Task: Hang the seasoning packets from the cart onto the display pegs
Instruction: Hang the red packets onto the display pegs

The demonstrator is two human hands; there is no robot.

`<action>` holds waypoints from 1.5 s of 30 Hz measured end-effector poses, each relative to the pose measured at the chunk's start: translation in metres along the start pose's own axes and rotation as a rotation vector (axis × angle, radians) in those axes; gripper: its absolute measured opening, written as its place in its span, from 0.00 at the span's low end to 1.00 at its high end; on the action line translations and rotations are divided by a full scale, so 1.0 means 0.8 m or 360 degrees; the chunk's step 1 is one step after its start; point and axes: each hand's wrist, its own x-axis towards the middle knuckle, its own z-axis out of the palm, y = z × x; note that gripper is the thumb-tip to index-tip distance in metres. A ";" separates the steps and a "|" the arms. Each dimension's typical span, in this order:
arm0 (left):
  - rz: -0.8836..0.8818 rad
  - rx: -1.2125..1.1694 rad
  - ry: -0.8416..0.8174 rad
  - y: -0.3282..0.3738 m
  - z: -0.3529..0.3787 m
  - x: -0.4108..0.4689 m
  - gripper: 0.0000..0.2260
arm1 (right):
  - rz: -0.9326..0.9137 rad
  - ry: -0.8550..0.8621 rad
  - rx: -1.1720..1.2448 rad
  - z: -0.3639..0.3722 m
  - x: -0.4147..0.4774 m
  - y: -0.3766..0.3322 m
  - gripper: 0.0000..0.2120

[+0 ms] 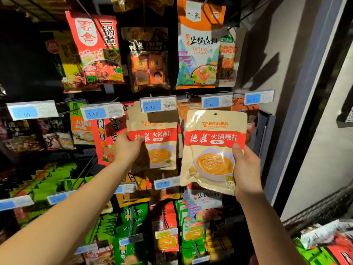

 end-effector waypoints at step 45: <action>0.1440 0.1037 -0.0350 0.123 -0.058 0.074 0.16 | 0.0403 -0.0581 0.0058 0.153 0.012 0.025 0.05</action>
